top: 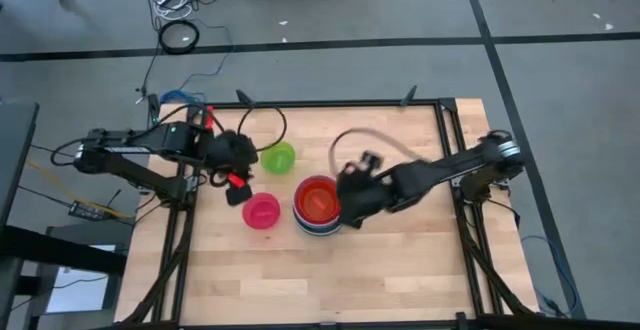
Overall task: Nest bowls inside each other
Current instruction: Stack the red bowl on top of the orange bowl
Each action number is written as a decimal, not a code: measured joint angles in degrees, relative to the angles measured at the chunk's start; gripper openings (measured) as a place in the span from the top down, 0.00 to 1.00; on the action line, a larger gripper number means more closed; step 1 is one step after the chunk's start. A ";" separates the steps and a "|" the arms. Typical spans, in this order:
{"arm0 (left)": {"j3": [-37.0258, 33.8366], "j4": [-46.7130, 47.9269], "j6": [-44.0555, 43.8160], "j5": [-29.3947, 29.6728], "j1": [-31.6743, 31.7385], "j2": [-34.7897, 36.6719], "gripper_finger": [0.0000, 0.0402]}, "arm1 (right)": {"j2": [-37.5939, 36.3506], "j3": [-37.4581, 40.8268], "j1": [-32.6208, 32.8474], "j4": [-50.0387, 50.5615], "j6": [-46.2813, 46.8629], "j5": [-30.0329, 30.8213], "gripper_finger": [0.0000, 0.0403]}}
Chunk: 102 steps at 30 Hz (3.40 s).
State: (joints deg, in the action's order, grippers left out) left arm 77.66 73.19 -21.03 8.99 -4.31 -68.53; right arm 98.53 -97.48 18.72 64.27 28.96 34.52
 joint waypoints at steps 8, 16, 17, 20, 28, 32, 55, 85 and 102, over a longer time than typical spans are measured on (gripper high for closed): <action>-14.01 -7.55 -2.27 -6.22 -9.53 -0.11 0.77 | -13.27 -0.03 4.19 14.05 15.96 8.54 0.72; -30.20 -20.98 6.89 -6.46 -19.44 -0.53 0.77 | -14.21 -0.03 7.39 15.89 19.31 10.80 0.72; -31.77 -22.78 6.92 -5.39 -19.80 -0.53 0.77 | -13.75 -0.03 7.41 16.20 19.35 10.82 0.72; -35.06 -27.07 5.82 -2.22 -20.30 -0.53 0.77 | -12.38 -0.01 7.24 17.02 19.26 10.85 0.72; -38.41 -33.12 7.04 1.40 -20.54 -1.89 0.77 | -10.26 0.01 5.65 18.51 18.99 10.66 0.72; -38.57 -33.64 7.23 -1.58 -20.97 -3.17 0.77 | -10.04 0.01 5.38 18.76 18.96 10.45 0.72; -34.29 -31.31 0.77 -7.78 -21.31 -3.11 0.61 | -10.04 0.01 4.29 18.74 19.03 8.77 0.72; -40.28 -38.94 -0.89 0.15 -26.23 -3.11 0.96 | -9.56 0.01 3.67 18.43 18.90 7.41 0.72; -12.05 -45.19 34.75 5.70 -10.47 -7.01 0.99 | -9.53 0.01 2.15 18.84 16.64 8.97 0.72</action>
State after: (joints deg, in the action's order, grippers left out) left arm 65.60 28.00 13.72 14.69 -14.79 -75.54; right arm 89.00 -97.47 20.87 83.10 45.60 43.48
